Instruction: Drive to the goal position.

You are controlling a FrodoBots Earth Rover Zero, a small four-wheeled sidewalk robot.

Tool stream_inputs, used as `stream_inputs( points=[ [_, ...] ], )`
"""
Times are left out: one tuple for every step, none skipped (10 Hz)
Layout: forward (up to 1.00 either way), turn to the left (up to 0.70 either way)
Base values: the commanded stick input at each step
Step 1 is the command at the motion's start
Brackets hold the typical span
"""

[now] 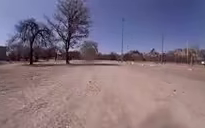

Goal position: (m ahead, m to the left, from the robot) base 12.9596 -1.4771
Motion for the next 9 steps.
stream_inputs(
  points=[
    [1.00,0.00],
    [1.00,0.00],
    [1.00,0.00],
    [1.00,0.00],
    [1.00,0.00],
    [1.00,0.00],
    [1.00,0.00],
    [1.00,0.00],
    [1.00,0.00]
  ],
)
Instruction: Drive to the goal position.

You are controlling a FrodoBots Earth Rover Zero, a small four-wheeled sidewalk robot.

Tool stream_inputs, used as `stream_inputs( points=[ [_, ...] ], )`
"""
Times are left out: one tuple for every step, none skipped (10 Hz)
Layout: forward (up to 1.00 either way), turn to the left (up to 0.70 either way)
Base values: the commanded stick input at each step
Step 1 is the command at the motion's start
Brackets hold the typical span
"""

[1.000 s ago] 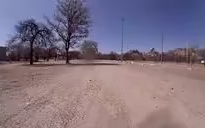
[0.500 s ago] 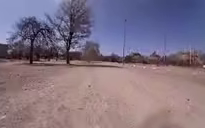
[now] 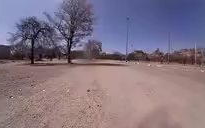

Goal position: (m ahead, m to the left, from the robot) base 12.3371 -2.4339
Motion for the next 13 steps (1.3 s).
stream_inputs(
  points=[
    [1.00,-0.27],
    [1.00,-0.27],
    [1.00,-0.19],
    [1.00,-0.07],
    [1.00,0.00],
    [1.00,0.00],
    [1.00,0.00],
    [1.00,0.00],
    [1.00,0.00],
    [1.00,0.00],
    [1.00,0.00],
    [1.00,0.00],
    [1.00,0.00]
  ],
)
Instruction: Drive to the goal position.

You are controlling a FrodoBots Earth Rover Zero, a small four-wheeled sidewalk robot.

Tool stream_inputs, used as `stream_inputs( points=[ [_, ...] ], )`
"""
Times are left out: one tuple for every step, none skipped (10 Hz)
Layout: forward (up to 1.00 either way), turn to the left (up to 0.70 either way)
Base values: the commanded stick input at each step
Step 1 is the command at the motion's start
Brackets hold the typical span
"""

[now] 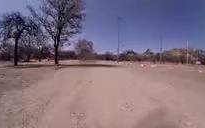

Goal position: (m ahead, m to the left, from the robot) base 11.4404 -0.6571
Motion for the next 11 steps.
stream_inputs(
  points=[
    [1.00,0.00],
    [1.00,0.00],
    [1.00,0.00],
    [1.00,0.00],
    [1.00,0.00],
    [1.00,0.00],
    [1.00,0.00],
    [1.00,0.00],
    [1.00,0.00],
    [1.00,0.00],
    [1.00,0.00]
  ],
)
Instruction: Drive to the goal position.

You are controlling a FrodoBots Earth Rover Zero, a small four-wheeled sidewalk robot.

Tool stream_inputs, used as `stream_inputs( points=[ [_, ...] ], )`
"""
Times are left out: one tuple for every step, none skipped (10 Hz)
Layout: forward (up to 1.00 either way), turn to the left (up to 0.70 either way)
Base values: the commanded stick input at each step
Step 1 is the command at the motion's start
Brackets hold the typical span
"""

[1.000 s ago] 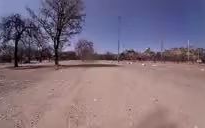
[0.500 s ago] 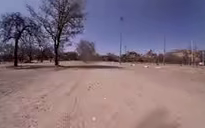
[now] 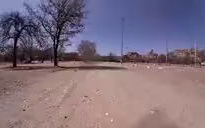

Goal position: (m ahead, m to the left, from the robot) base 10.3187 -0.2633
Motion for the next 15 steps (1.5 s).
stream_inputs(
  points=[
    [1.00,0.00],
    [1.00,0.00],
    [1.00,0.00],
    [1.00,0.00],
    [1.00,0.00],
    [1.00,0.00],
    [1.00,0.00],
    [1.00,0.00],
    [1.00,0.00],
    [1.00,0.00],
    [1.00,0.00],
    [1.00,0.00],
    [1.00,0.00],
    [1.00,0.00],
    [1.00,0.00]
  ],
)
